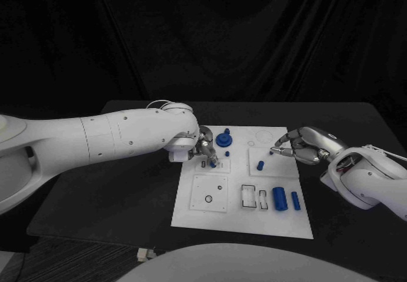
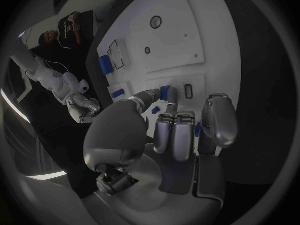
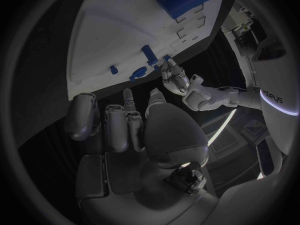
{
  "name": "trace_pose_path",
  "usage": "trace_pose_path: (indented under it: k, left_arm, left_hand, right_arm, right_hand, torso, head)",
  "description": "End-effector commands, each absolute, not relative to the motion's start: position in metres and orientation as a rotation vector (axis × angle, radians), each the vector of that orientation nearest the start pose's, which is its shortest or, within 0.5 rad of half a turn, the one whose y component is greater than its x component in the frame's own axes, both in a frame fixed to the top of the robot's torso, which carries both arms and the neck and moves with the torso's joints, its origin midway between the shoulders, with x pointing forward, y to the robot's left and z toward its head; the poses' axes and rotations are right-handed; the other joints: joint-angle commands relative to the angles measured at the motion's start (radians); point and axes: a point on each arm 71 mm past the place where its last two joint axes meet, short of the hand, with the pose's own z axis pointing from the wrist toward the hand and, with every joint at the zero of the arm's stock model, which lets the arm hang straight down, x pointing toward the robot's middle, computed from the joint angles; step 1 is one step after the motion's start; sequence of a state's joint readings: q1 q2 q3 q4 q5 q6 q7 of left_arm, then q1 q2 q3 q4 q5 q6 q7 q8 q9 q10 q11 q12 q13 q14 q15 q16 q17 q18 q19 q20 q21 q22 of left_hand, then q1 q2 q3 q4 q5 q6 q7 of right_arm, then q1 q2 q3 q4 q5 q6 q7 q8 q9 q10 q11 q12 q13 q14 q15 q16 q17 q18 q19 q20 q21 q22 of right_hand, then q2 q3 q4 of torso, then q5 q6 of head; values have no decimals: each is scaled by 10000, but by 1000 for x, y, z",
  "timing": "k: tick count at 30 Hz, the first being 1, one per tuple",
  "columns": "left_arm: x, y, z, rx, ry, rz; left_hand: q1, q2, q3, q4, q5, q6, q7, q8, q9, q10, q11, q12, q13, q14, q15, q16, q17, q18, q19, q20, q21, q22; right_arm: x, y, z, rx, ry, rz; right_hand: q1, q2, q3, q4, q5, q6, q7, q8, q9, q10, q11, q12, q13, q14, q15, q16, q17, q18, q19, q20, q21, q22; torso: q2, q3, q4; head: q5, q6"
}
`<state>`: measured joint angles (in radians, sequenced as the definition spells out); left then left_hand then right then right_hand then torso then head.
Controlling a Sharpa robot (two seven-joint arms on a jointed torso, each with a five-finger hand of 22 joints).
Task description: Assemble the parts on the task board
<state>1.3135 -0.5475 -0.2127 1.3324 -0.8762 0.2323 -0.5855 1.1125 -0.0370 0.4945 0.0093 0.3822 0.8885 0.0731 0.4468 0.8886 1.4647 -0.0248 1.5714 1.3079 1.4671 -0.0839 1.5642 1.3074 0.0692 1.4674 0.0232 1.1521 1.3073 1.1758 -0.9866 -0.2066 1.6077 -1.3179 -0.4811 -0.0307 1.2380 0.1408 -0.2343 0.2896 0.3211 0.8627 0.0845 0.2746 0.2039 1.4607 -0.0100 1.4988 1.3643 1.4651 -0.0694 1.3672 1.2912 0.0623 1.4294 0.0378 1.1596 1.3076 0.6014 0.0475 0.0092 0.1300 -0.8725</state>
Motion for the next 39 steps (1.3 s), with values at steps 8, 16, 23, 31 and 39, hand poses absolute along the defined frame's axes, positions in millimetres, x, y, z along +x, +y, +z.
trace_pose_path:
  k: [8, 16, 23, 31, 39]
  left_arm:
    - [489, 125, -249, -670, 25391, -3874]
    - [489, 125, -250, -612, 25394, -3819]
    - [489, 124, -251, -522, 25471, -3785]
    - [488, 124, -252, -440, 25561, -3743]
    - [490, 125, -253, -522, 25540, -3685]
  left_hand:
    - [-78, 206, 1046, -1617, -648, -108, -93, -100, 56, 1061, 62, -6, 2629, 1019, 78, -10, 2589, 50, -9, 102, -105, 1646]
    - [-251, 385, -214, -853, -2637, 20, -298, -448, -159, 1061, -77, -6, 2629, 1013, -17, -35, 2574, 51, -11, 40, -154, 1636]
    - [-708, 296, -1371, -33, -3285, 184, -228, -678, -334, 1061, -14, -6, 2629, 1006, 24, -62, 2558, 50, 1, 67, -196, 1633]
    - [-968, 230, -1989, 359, -3335, 231, -192, -759, -369, 1061, 11, -6, 2629, 1002, 42, -79, 2547, 60, -6, 73, -252, 1624]
    - [-1220, 258, -2484, 736, -3349, 257, -180, -820, -380, 1061, 20, -6, 2629, 997, 44, -96, 2537, 61, -9, 70, -283, 1621]
  right_arm:
    - [436, -250, -238, 2, 17291, 6664]
    - [436, -250, -238, -2, 17298, 6667]
    - [436, -250, -239, -5, 17307, 6674]
    - [436, -250, -240, -1, 17330, 6669]
    - [436, -250, -240, -2, 17346, 6665]
  right_hand:
    - [58, 18, -78, 5, 1, 28, 12, 9, -18, 530, -14, -53, 976, 354, -35, -45, -18, 200, -69, 13, -26, 1535]
    - [58, 18, -78, 5, 1, 28, 12, 9, -18, 530, -14, -53, 976, 354, -35, -45, -18, 200, -69, 13, -26, 1535]
    - [58, 18, -78, 5, 1, 28, 12, 9, -18, 530, -14, -53, 976, 354, -35, -45, -18, 200, -69, 13, -26, 1535]
    - [58, 18, -78, 5, 1, 28, 12, 9, -18, 530, -14, -53, 976, 354, -35, -45, -18, 200, -69, 13, -26, 1535]
    - [58, 18, -78, 5, 1, 28, 12, 9, -18, 530, -14, -53, 976, 354, -35, -45, -18, 200, -69, 13, -26, 1535]
  torso:
    - [4, 0, 1]
    - [2, 1, 1]
    - [0, 1, 1]
    - [1, 0, 1]
    - [-3, 4, 7]
  head:
    - [4, -2]
    - [-2, -2]
    - [7, -2]
    - [10, -2]
    - [-7, -2]
